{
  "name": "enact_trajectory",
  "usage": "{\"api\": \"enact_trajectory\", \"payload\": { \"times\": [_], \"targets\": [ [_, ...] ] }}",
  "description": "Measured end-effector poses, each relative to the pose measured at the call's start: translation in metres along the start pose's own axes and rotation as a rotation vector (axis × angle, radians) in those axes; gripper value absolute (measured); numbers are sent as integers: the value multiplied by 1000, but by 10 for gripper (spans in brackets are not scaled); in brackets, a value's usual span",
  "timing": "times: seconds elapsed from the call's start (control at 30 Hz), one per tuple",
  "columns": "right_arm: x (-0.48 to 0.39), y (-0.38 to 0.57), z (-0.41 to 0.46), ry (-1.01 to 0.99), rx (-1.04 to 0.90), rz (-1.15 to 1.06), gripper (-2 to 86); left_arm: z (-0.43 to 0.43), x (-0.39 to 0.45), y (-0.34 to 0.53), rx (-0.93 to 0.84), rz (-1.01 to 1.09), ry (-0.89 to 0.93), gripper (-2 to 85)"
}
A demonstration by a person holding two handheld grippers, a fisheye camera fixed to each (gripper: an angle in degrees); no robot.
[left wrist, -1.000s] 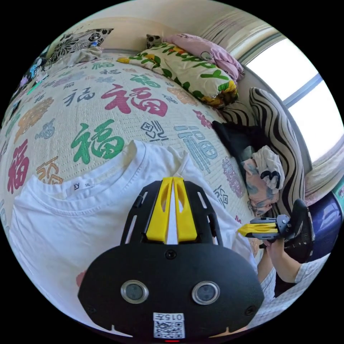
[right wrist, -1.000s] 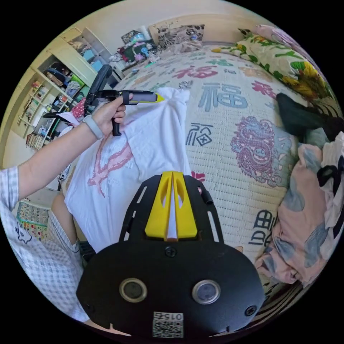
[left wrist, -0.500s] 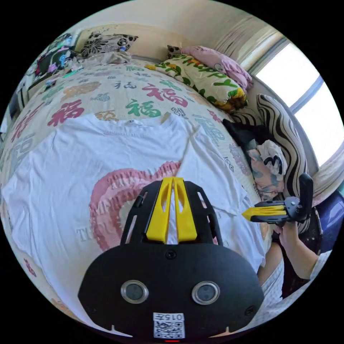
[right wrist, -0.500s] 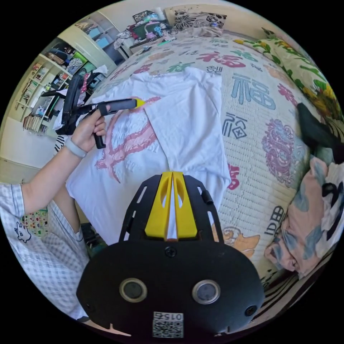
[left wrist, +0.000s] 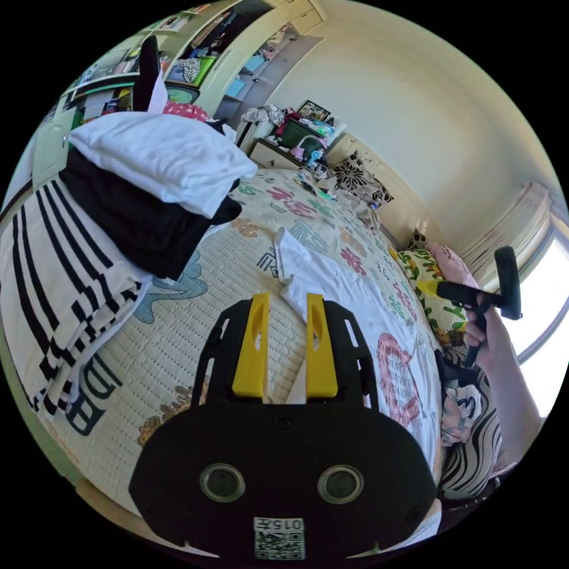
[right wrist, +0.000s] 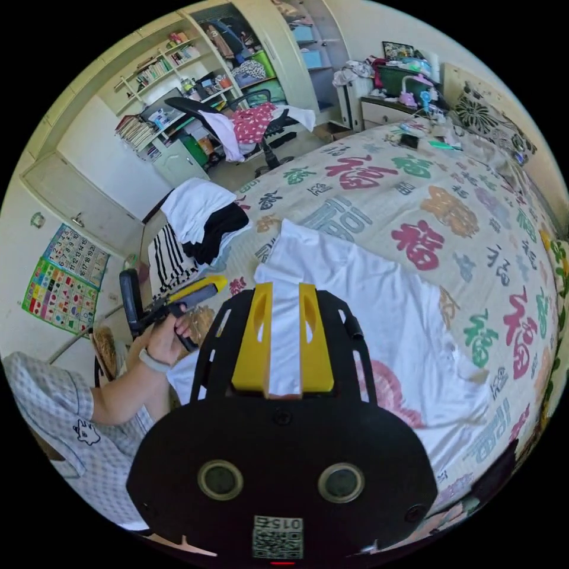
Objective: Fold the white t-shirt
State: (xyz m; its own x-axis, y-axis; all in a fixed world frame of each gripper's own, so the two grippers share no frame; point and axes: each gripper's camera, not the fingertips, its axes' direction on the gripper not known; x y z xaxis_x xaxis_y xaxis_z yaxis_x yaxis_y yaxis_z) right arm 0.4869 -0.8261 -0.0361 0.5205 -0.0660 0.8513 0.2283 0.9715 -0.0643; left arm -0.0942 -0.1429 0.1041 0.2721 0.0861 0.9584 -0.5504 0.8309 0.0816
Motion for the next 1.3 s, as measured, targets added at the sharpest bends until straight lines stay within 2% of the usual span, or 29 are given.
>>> {"api": "enact_trajectory", "payload": {
  "times": [0.13,0.27,0.33,0.43,0.53,0.7,0.77,0.93,1.1,1.2,1.3],
  "targets": [
    [-23,-101,88,-84,-105,-36,81,21,-3,-22,-59,16,33,88],
    [-24,-171,169,13,-214,44,95,48,-10,-36,-216,16,96,77],
    [-23,-189,201,38,-293,61,95,47,-16,-36,-189,0,110,69],
    [-21,-205,240,176,-394,53,64,47,-22,-38,-191,-14,132,55],
    [-10,-212,249,211,-400,68,28,48,-20,-42,-198,2,131,28],
    [22,-207,203,60,-258,108,3,35,-15,-46,-158,7,163,-3],
    [45,-194,158,-57,-146,139,0,21,-6,-47,-126,32,185,-5],
    [103,-122,48,-129,100,204,0,-16,47,-39,-57,195,243,-5],
    [174,-19,-8,-208,177,386,5,0,125,5,-198,429,209,-2],
    [206,37,-6,-233,126,516,20,27,148,33,-345,489,162,4],
    [220,74,-13,-214,114,577,59,25,156,43,-400,497,196,12]
  ]
}}
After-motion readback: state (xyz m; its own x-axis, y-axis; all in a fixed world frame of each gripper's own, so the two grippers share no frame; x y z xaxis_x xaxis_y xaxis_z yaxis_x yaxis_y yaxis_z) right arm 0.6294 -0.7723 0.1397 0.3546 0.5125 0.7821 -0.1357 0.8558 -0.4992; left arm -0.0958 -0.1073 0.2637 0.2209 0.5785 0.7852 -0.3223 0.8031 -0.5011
